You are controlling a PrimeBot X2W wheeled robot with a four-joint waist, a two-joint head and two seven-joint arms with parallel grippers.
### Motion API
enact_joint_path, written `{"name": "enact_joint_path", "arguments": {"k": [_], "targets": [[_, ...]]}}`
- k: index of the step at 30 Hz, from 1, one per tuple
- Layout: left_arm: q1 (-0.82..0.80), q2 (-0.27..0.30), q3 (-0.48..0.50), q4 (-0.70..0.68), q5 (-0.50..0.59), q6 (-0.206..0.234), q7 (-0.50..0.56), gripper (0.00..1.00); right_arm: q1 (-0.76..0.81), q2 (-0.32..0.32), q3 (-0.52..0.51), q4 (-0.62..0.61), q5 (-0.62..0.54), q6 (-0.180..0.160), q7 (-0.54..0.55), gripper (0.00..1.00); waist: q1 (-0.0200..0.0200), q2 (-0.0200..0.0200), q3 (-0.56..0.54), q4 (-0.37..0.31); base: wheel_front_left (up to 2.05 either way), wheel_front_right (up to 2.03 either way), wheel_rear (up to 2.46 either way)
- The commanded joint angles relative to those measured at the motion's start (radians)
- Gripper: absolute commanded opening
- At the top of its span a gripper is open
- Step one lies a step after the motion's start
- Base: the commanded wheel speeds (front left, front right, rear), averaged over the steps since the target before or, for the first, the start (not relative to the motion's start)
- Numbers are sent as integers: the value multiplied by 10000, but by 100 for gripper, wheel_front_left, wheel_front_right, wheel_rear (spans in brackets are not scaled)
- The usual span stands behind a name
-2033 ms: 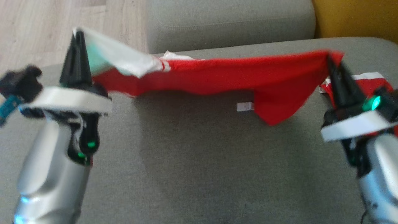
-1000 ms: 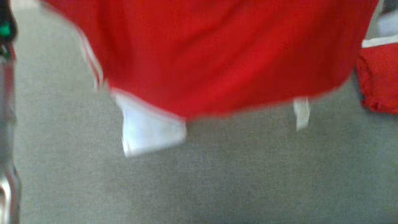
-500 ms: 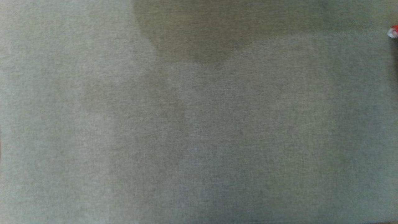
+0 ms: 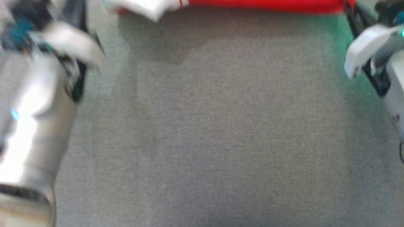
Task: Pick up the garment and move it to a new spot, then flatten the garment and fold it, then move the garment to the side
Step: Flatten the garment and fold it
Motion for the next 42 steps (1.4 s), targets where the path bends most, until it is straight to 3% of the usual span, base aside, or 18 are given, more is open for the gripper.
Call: {"name": "enact_joint_path", "arguments": {"k": [1,9,20,29,34,42], "targets": [[-207,590,171,-326,16,26,19,0,67,-232,105,-204,168,65,65,0,3,0,-356,149,0,0,0],[2325,2108,-1710,-1924,-431,20,1059,0,1361,-1393,2030,-1262,2487,65,1548,0,3,0,-1691,224,0,0,0],[5578,4034,-2193,-5636,-1867,111,3291,0,3261,-2692,3936,-3747,6115,65,3975,0,3,0,-3572,16,0,0,0],[7882,5766,-2196,-9163,-2896,1244,4999,0,4376,-3907,4840,-5474,7531,65,5132,0,3,0,-4336,-165,0,0,0],[7956,6178,-1863,-10346,-3016,1840,5258,0,4365,-4117,4641,-5996,7819,65,4766,0,3,0,-4184,-167,0,0,0],[6498,6177,-1922,-9928,-2198,1577,5834,0,3350,-3713,4083,-5921,7703,65,4251,0,3,0,-3171,-261,0,0,0]]}}
